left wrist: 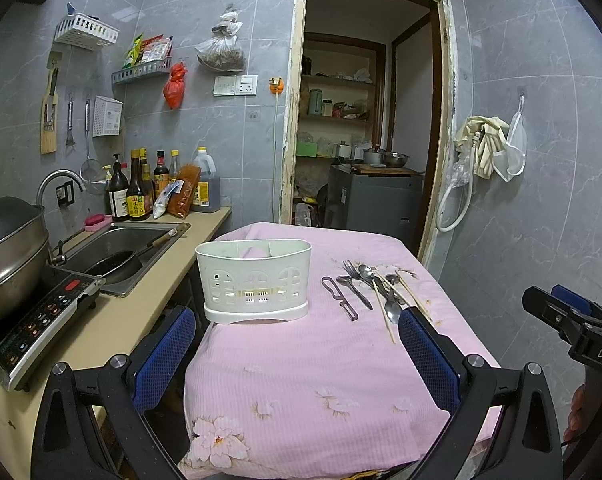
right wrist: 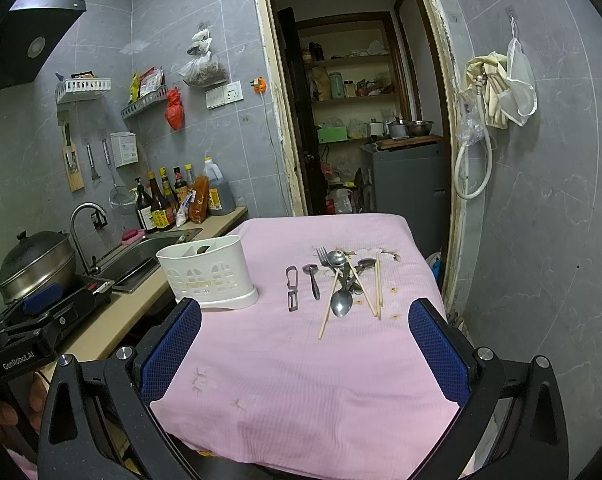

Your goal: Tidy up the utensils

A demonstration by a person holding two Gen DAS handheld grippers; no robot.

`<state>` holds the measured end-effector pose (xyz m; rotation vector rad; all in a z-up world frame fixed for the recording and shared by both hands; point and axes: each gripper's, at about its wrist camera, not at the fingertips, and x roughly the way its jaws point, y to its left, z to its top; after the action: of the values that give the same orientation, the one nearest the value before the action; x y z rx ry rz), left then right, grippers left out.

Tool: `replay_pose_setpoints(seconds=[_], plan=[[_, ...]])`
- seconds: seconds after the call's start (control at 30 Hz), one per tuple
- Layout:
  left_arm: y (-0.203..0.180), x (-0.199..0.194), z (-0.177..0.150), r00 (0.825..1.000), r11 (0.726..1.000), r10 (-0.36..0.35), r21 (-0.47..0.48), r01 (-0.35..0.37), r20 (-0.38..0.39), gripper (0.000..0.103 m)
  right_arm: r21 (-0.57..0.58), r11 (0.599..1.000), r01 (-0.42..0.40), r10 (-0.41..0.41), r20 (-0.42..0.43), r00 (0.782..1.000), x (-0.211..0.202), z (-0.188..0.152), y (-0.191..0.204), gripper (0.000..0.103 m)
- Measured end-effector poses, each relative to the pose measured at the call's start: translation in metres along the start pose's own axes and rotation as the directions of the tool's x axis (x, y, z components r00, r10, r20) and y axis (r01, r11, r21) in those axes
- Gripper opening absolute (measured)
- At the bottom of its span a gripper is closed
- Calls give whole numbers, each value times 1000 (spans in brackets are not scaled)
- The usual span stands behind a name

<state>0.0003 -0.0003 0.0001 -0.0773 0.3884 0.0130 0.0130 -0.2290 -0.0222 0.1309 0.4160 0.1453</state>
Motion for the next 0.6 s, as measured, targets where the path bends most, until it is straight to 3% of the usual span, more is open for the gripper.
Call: replay_pose_setpoints(seconds=[0.6], plan=[[-4, 5, -5, 1000, 1000, 1, 1, -1, -3, 102, 2, 1000, -1, 1, -4, 1000, 1, -1, 0, 102]])
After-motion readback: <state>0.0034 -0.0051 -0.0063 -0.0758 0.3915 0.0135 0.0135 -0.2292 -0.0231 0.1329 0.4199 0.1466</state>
